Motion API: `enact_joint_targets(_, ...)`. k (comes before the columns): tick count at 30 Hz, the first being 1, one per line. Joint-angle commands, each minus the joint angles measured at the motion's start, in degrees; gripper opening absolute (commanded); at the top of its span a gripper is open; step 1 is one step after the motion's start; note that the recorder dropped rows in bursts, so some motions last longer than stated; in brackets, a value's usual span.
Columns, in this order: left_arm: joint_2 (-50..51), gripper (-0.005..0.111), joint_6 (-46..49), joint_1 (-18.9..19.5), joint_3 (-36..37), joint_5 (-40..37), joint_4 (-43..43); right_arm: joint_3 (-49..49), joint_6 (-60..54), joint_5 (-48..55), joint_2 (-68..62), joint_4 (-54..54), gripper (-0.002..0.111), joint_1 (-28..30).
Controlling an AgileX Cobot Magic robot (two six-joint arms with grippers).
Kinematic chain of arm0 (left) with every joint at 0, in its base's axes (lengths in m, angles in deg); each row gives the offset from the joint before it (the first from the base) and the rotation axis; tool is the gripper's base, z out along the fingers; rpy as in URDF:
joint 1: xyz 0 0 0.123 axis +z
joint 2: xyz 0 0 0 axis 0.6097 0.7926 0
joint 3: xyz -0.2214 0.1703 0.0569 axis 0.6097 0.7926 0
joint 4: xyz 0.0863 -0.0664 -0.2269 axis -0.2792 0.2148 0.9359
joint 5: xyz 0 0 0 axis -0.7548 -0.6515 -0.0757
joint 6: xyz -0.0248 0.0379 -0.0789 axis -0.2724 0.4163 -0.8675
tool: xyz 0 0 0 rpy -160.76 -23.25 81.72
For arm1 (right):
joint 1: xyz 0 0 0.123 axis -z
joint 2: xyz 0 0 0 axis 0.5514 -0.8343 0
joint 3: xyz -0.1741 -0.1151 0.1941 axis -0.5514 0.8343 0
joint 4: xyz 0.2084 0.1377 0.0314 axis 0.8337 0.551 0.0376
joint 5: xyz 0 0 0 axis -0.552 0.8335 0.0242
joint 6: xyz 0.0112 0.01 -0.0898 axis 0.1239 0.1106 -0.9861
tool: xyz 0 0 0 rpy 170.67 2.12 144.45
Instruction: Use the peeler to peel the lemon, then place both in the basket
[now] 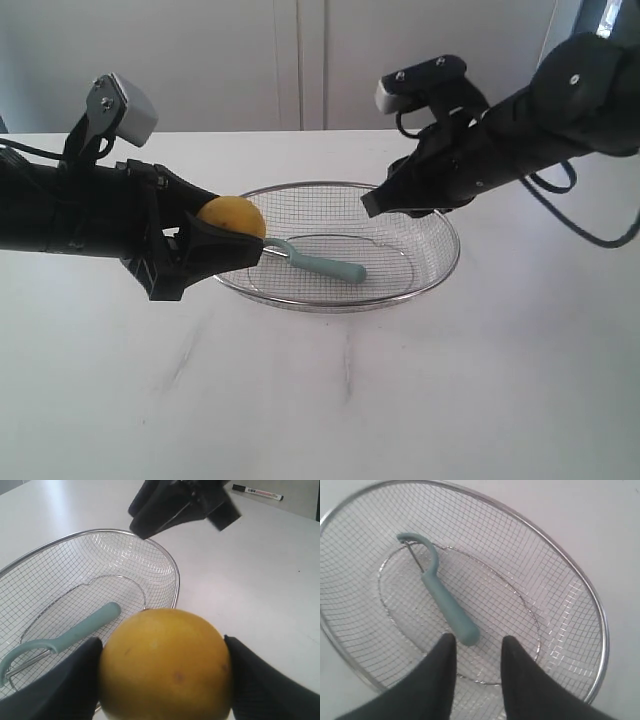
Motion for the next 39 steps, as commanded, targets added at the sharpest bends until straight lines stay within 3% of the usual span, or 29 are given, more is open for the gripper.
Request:
enact_joint_targets(1, -0.2, 0.0, 0.0, -0.1, 0.1, -1.8, 2.0, -0.3, 5.7, 5.9, 7.1, -0.7, 0.009, 0.1)
enact_joint_targets(2, -0.2, 0.0, 0.0, -0.1, 0.1, -1.8, 2.0, -0.3, 5.8, 6.9, 8.8, -1.4, 0.001, 0.1)
enact_joint_targets(3, -0.2, 0.0, 0.0, -0.1, 0.1, -1.8, 2.0, -0.3, 6.4, 7.5, 10.5, -2.1, 0.0, 0.1)
enact_joint_targets(13, -0.2, 0.0, 0.0, -0.1, 0.1, -1.8, 2.0, -0.1, 7.8, 8.9, 25.4, -7.5, 0.0, 0.1)
enact_joint_targets(21, -0.2, 0.0, 0.0, -0.1, 0.1, -1.8, 2.0, 0.3, 8.0, 9.2, 27.8, -7.7, 0.0, 0.1)
enact_joint_targets(25, -0.2, 0.0, -1.7, -0.1, -0.5, 2.9, 2.4, 0.3, 8.0, 9.2, 27.8, -7.9, 0.0, 0.1)
enact_joint_targets(27, -0.2, 0.0, -6.8, -0.1, -2.4, 7.4, 1.1, 0.3, 8.0, 9.2, 27.8, -8.0, 0.0, 0.1)
enact_joint_targets(32, 1.9, 0.0, -25.1, -0.1, -10.3, 11.6, -13.3, 0.3, 8.0, 9.2, 27.8, -8.0, 0.0, 0.1)
enact_joint_targets(39, 11.8, 0.0, -57.2, -0.1, -26.2, -0.3, -45.4, 0.3, 11.3, 9.2, 27.8, -13.2, 0.0, 0.1)
